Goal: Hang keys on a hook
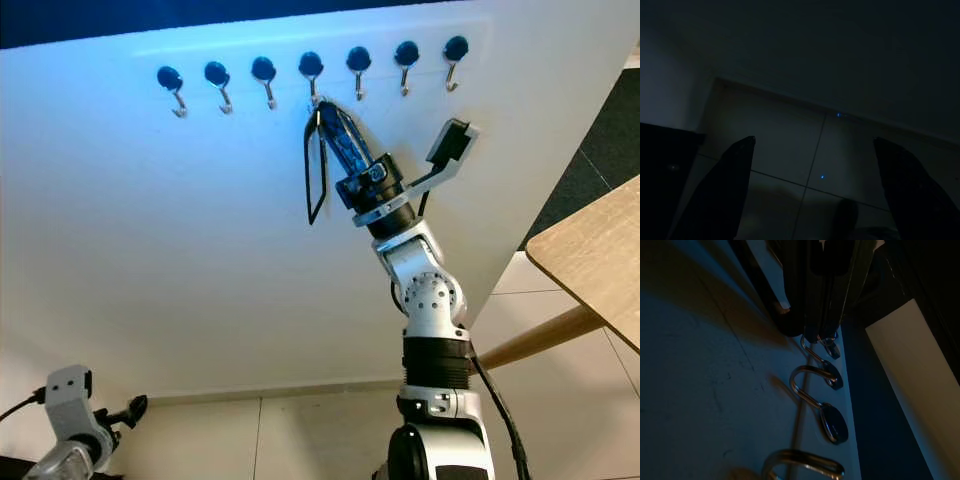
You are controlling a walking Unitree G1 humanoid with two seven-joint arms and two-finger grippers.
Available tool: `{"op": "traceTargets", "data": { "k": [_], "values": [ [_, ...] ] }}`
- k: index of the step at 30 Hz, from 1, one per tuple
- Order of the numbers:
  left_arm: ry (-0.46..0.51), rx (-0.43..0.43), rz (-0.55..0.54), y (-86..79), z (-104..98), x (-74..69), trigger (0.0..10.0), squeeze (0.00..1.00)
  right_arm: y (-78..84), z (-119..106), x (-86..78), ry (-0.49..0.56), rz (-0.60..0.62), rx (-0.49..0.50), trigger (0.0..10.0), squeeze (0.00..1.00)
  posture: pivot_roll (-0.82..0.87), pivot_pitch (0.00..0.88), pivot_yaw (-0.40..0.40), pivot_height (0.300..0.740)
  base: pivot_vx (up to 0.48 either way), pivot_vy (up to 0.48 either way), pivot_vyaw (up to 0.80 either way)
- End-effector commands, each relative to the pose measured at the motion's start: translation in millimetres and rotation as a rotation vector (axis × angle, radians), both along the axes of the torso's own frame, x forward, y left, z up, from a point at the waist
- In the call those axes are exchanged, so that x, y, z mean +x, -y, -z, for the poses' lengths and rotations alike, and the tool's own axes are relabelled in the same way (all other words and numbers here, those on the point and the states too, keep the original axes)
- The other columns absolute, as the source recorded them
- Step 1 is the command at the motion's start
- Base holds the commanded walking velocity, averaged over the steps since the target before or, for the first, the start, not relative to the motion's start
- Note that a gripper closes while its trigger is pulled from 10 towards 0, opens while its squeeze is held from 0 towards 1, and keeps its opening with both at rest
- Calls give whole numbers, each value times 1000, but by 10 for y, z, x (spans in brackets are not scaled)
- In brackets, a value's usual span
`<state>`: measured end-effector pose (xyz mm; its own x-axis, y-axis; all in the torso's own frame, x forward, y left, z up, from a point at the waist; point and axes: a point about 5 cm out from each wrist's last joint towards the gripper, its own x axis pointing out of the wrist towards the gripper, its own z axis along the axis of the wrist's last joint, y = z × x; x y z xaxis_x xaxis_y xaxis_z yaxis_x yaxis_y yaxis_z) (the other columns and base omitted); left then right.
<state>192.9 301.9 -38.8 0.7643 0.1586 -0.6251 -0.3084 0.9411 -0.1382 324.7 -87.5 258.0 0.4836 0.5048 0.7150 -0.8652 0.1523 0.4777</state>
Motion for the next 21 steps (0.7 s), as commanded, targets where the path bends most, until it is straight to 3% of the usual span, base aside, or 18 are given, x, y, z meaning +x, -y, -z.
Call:
{"op": "traceTargets", "data": {
  "k": [1, 21],
  "values": [
    [-22, -4, 1, 22, 46, -58, 10000, 0, -128, -39, -23, 8, -38, 3, 10000, 0, -89, 119, 90, 740, 0, 0, 0],
    [-20, -17, 19, 62, 59, -54, 10000, 0, -82, -8, 24, -46, 25, -3, 10000, 0, -97, 127, 94, 740, 0, 0, 0]
  ]
}}
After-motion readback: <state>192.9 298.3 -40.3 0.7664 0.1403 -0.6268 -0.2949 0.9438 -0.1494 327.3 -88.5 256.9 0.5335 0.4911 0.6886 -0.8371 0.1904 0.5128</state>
